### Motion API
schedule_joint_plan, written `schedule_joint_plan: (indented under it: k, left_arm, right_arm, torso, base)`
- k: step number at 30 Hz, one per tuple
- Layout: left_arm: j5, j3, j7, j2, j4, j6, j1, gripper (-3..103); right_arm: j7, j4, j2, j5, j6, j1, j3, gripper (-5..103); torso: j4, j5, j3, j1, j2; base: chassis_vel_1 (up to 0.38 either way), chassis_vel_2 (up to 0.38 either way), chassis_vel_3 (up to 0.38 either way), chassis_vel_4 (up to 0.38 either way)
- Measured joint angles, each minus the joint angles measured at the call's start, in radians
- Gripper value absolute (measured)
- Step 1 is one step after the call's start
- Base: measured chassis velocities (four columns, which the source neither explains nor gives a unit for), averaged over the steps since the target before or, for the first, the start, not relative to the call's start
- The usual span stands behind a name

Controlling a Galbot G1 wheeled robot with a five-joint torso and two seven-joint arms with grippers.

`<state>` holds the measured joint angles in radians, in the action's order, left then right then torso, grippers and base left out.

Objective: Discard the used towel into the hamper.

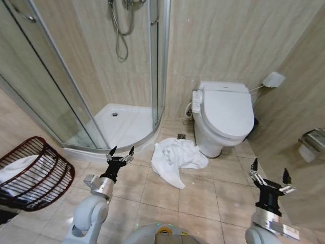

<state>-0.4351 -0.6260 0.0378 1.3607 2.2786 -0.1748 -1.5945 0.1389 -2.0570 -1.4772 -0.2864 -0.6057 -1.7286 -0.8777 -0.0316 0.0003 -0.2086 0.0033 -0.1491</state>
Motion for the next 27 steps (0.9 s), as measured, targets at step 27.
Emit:
schedule_joint_plan:
  k: [27]
  left_arm:
    - [0.0,0.0,0.0,0.0,0.0,0.0,0.0,100]
  right_arm:
    - [-0.068,0.062,0.044,-0.039,0.052,0.043,-0.024,100]
  torso:
    - [0.0004,-0.0003,0.0,0.0,-0.001]
  base:
    - [0.061,0.058,0.039,0.039]
